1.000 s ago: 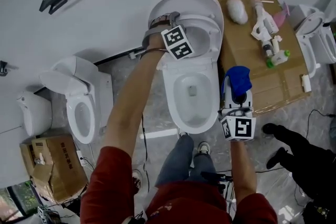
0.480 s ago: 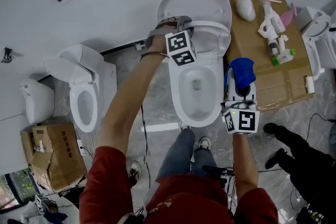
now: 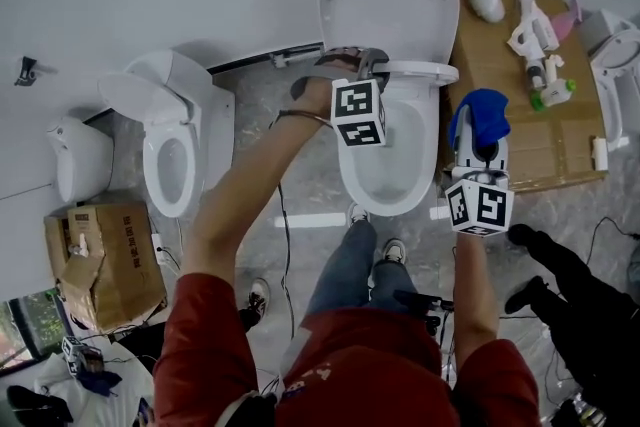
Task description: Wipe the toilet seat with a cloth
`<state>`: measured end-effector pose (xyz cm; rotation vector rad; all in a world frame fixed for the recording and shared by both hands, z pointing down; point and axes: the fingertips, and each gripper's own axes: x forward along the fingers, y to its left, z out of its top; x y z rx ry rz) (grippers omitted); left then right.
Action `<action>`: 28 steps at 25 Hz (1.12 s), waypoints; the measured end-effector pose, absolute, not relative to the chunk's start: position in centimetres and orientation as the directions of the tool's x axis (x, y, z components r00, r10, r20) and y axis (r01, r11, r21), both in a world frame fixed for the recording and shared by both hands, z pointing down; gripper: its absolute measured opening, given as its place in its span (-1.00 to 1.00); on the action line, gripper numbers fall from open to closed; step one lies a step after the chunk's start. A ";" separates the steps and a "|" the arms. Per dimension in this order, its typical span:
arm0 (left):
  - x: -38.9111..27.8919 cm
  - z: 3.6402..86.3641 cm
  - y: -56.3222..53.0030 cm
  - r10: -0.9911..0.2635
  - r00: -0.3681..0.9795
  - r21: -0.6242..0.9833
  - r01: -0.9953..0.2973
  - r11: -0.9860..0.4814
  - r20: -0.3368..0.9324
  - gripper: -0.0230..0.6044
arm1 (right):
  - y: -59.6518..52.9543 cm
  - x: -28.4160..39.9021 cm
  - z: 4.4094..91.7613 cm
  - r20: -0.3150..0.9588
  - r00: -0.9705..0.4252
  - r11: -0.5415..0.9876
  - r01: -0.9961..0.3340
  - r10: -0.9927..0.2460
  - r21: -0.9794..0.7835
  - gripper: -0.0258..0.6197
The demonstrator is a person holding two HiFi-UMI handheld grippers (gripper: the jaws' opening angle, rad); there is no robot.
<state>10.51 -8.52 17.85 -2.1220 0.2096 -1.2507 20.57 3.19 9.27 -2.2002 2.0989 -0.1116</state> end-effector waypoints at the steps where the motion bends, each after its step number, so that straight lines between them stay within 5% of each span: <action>1: 10.1 18.1 -7.4 -0.427 0.525 -0.595 0.200 -0.779 0.736 -0.59 | 3.5 20.7 9.2 -0.015 0.052 -0.050 -0.991 -0.999 -0.128 -0.75; 28: 3.6 34.7 14.6 0.059 0.350 -0.080 0.369 -0.926 0.935 -0.35 | 8.5 15.3 16.8 0.122 -0.050 0.034 -0.992 -0.991 -0.125 -0.75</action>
